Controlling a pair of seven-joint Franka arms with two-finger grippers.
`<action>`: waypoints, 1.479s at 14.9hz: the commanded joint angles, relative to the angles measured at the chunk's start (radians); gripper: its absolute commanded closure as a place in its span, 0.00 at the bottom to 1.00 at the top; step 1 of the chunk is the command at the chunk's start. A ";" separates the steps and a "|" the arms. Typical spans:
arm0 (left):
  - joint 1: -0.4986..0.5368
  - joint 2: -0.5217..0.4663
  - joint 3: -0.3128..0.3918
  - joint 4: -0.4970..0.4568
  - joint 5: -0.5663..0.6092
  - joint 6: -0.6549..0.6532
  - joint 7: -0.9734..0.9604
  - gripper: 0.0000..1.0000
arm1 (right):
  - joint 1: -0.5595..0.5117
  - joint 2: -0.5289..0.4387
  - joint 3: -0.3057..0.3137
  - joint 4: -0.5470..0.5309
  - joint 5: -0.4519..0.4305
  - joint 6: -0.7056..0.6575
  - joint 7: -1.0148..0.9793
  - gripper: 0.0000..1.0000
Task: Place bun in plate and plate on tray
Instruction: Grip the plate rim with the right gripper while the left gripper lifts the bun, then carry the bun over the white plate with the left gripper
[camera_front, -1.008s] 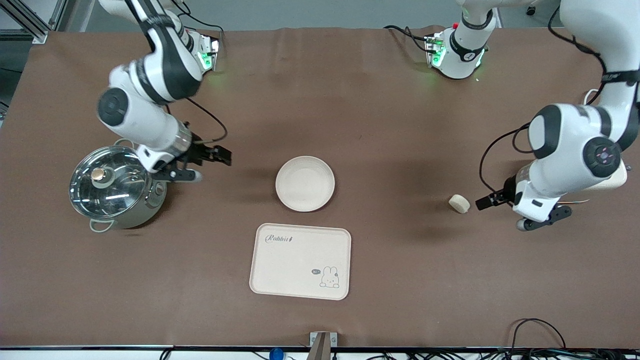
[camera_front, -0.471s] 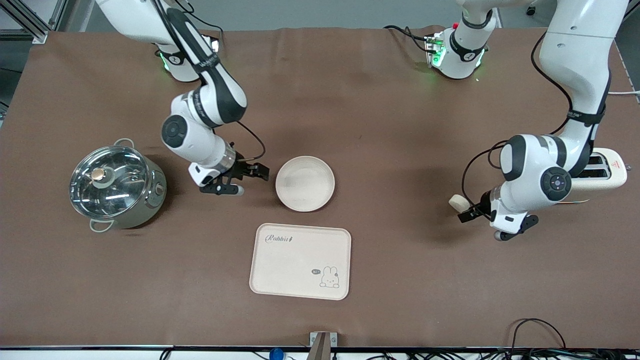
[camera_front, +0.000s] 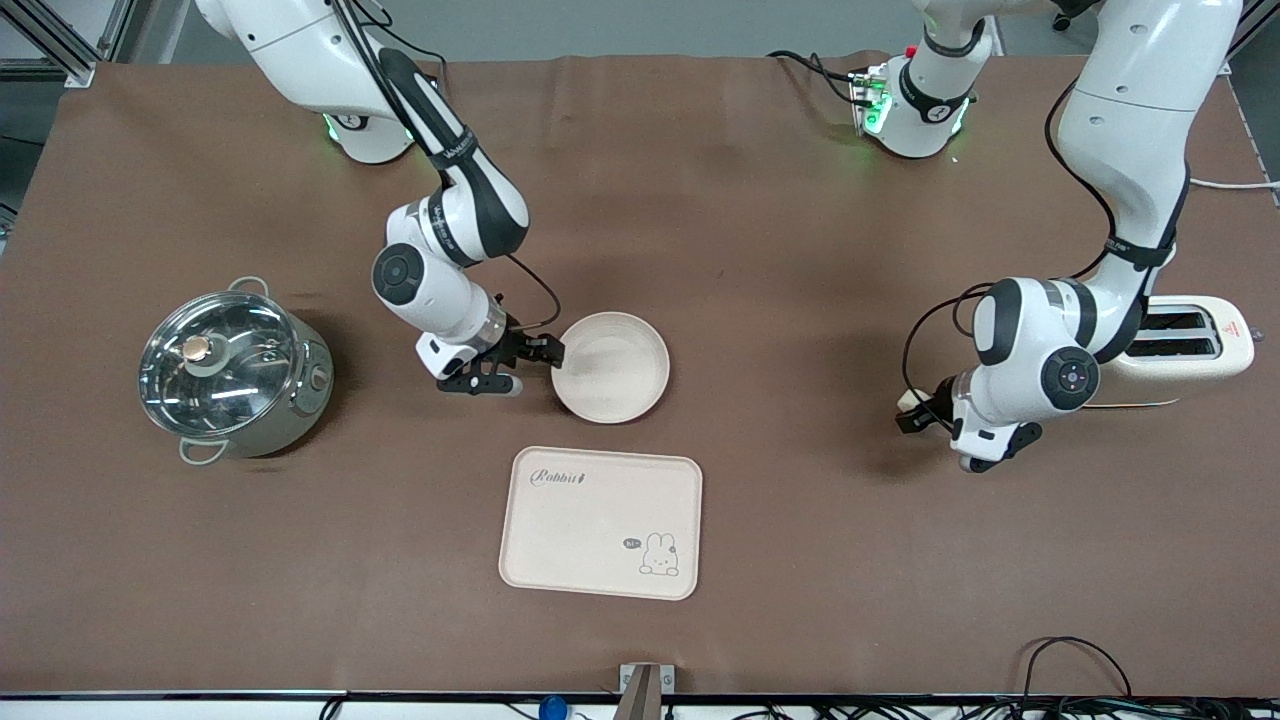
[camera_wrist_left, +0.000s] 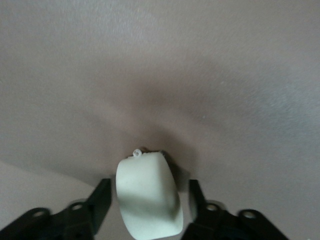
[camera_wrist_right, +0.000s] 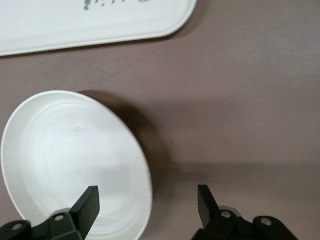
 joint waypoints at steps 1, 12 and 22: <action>-0.003 -0.016 -0.003 -0.023 -0.010 0.003 -0.012 0.68 | 0.038 0.051 -0.009 0.049 0.026 0.008 0.000 0.22; -0.130 -0.018 -0.348 0.112 -0.009 -0.043 -0.561 0.75 | 0.040 0.091 -0.012 0.067 0.010 0.012 -0.020 0.62; -0.420 0.206 -0.317 0.301 -0.007 0.135 -0.820 0.67 | 0.040 0.110 -0.012 0.067 0.010 0.025 -0.022 0.87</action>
